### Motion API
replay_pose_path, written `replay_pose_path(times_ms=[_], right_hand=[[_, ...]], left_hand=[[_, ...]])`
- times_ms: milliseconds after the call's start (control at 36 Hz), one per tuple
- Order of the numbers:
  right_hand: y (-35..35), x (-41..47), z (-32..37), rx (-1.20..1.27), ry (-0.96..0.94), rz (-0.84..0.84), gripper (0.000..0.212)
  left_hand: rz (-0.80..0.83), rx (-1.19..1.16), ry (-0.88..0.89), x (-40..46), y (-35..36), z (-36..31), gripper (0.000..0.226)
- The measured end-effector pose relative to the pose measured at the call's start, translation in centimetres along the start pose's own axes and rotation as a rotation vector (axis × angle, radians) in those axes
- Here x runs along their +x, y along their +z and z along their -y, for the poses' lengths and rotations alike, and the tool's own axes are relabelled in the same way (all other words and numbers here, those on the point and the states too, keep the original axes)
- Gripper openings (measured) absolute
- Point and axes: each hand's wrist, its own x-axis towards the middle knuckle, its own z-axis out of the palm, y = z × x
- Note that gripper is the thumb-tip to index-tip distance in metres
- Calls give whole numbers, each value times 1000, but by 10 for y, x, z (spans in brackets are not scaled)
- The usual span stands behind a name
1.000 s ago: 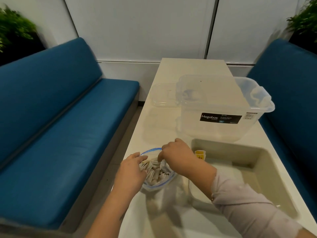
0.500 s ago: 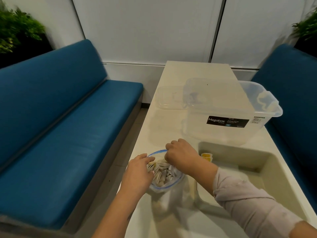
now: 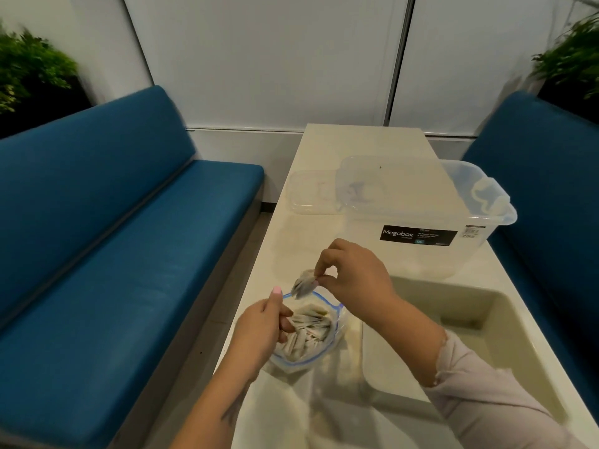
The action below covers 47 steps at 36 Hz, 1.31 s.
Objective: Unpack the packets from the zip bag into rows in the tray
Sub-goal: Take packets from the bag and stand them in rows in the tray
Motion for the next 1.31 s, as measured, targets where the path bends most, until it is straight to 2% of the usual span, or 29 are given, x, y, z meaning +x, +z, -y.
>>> replay_pose_path(times_ms=[56,139,250,333,417,583,750,944,1083,1306], right_hand=[[3,-6,1,27,-41,-111,6],[10,-17,2,16,-155,-237,19],[20,-26,-1,-17,-225,-268,19],[23,-31,-7,-47,-250,-225,21],[20,-35,-13,24,-221,-184,24],[3,-30,-12,399,67,-163,16],[-9,-17,-10,512,271,45,15],[-16,-15,-17,613,372,53,14],[-29,-18,-27,571,366,164,15],[-50,-28,-60,424,418,108,27]], left_hand=[[178,-282,-163,-4,4,-6,55],[368,-657,-257,-5,8,-11,53],[322,-878,-229,-2,15,-14,31],[311,-847,-181,-1,18,-16,24],[305,-777,-119,0,16,-17,24],[225,-469,88,-1,17,-14,19],[192,-309,216,-6,22,-16,16],[227,-406,170,-11,27,-21,21],[206,-407,150,-10,30,-22,20],[177,-378,174,-4,34,-23,23]])
